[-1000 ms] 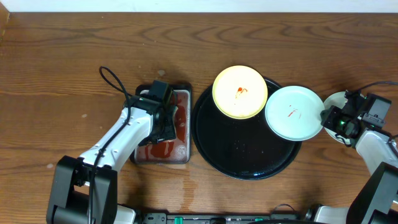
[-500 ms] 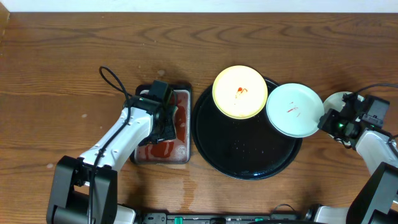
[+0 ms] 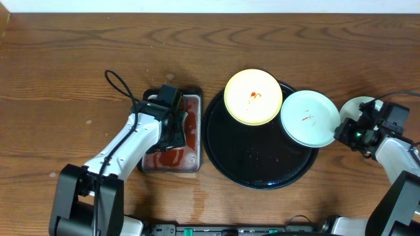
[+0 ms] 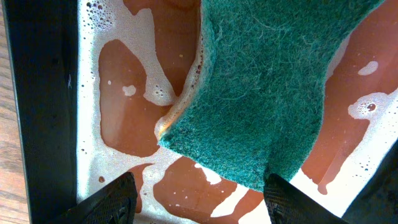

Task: Clean dirty plates on tray and stack at the side
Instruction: 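Move the right gripper back to grip the pale green plate's rim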

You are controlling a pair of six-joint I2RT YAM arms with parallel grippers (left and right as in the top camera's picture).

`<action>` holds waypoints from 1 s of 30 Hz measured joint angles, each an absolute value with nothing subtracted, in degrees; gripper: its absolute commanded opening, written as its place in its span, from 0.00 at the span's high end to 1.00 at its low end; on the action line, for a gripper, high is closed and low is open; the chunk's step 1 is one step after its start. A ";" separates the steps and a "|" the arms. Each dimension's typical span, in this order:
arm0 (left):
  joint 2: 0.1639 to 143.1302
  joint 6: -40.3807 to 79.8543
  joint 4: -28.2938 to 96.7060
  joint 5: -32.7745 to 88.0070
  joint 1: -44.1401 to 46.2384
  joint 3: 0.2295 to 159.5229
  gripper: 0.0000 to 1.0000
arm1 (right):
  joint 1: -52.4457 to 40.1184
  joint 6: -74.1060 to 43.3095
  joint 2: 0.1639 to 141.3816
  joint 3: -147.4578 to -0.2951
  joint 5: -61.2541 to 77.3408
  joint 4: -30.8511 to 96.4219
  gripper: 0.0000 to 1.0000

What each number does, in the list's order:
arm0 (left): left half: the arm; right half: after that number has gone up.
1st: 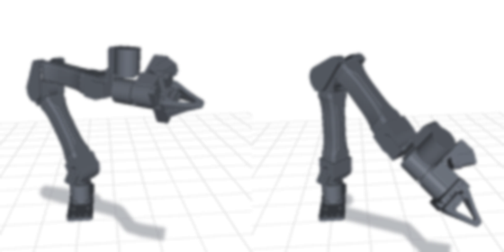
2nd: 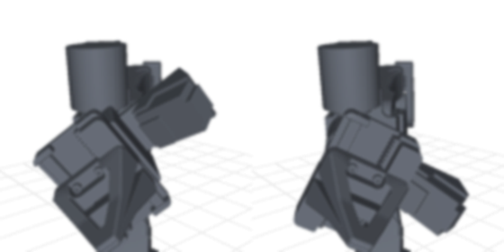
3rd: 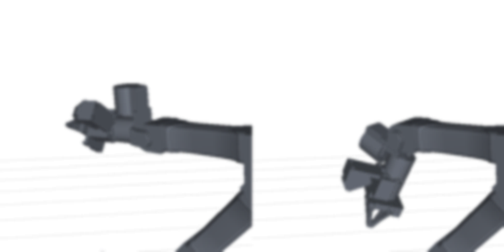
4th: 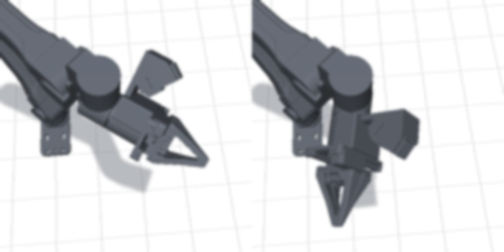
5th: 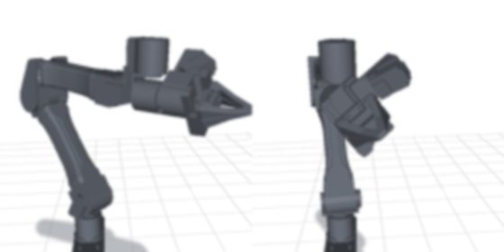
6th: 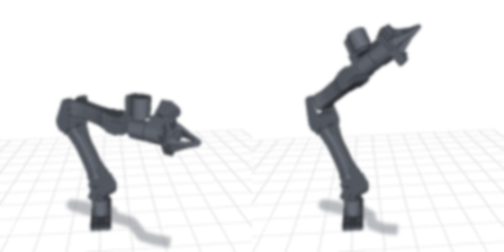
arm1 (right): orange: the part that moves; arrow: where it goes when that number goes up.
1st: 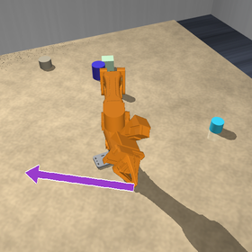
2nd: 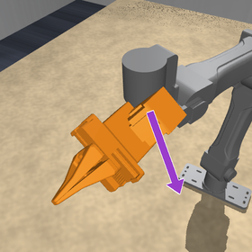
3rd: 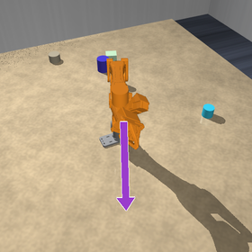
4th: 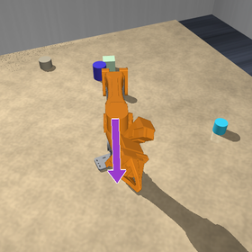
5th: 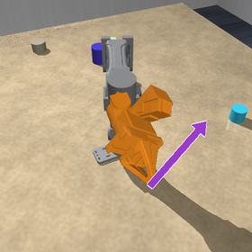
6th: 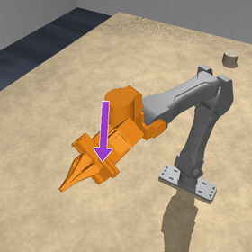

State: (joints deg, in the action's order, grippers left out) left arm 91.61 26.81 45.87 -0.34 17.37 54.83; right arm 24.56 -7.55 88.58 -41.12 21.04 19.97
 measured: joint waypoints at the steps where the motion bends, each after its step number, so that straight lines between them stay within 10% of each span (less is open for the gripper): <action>1: 91.61 26.81 45.87 -0.34 17.37 54.83 0.34 | 24.56 -7.62 88.58 -41.12 21.04 20.18 0.96; 30: 91.61 26.81 45.87 -0.34 17.37 54.83 0.34 | 24.56 -7.99 88.58 -41.12 35.94 25.17 0.99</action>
